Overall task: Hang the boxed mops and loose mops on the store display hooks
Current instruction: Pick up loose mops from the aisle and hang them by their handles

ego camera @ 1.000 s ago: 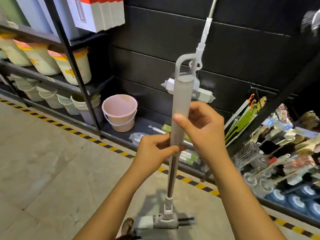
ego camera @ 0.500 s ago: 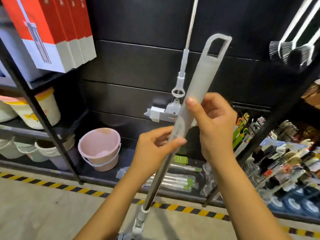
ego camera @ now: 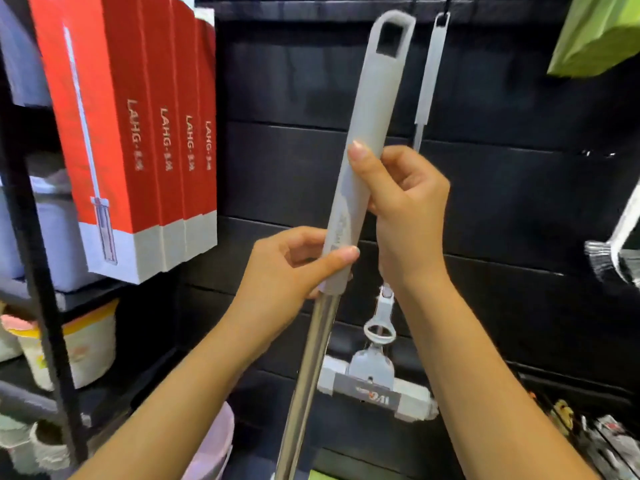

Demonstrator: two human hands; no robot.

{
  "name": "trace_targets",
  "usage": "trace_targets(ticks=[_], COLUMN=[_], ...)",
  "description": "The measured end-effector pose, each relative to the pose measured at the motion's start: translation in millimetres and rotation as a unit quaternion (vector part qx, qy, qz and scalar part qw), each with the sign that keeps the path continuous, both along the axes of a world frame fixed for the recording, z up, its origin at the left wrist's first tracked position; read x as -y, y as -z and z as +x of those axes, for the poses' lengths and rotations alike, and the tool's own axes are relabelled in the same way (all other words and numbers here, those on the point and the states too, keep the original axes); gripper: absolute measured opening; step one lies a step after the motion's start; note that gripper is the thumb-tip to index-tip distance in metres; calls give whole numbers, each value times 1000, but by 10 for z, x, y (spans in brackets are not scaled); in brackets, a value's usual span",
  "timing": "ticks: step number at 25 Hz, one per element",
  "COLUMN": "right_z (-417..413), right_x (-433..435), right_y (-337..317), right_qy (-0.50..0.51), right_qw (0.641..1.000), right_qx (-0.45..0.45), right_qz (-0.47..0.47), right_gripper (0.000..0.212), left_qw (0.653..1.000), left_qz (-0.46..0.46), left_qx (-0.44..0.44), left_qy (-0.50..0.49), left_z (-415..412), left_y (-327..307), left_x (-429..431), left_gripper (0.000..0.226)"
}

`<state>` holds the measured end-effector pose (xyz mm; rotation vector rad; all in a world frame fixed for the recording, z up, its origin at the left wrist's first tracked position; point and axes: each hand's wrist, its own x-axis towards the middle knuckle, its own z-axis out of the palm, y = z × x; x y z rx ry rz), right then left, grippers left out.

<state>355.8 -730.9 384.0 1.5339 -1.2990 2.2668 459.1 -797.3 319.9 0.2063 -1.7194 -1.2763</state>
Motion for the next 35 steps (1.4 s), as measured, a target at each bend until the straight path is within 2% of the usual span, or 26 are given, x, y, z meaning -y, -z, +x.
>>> trace_targets(ticks=[5, 9, 13, 15, 19, 23, 28, 35], right_z=[-760, -1420, -1929, -2114, -2307, -2379, -2453, -2882], right_x=[323, 482, 595, 641, 680, 704, 829, 1230], right_y=[-695, -1181, -1548, -1750, -2142, -2464, -2594, -2368], right_qy=[15, 40, 76, 88, 102, 132, 160, 174], right_qw=[999, 998, 996, 995, 989, 978, 972, 980], right_qx=[-42, -51, -44, -55, -96, -147, -158, -97], right_qz=[-9, 13, 4, -11, -37, -69, -65, -16], right_gripper=[24, 29, 33, 38, 29, 33, 30, 53], left_qw=[999, 998, 995, 994, 989, 983, 981, 990], left_qz=[-29, -8, -9, -20, -53, -94, -100, -67], left_qx=[-26, -31, -26, -34, -61, -80, -90, -41], left_qy=[9, 61, 96, 103, 121, 138, 138, 113], left_z=[-819, -1562, -2129, -2334, -2557, -2621, -2702, -3033], left_y=[-625, -1065, -1465, -1671, -2057, -2367, -2501, -2291], left_x=[346, 578, 687, 737, 795, 845, 958, 1270], left_gripper=[46, 26, 28, 29, 31, 29, 31, 26])
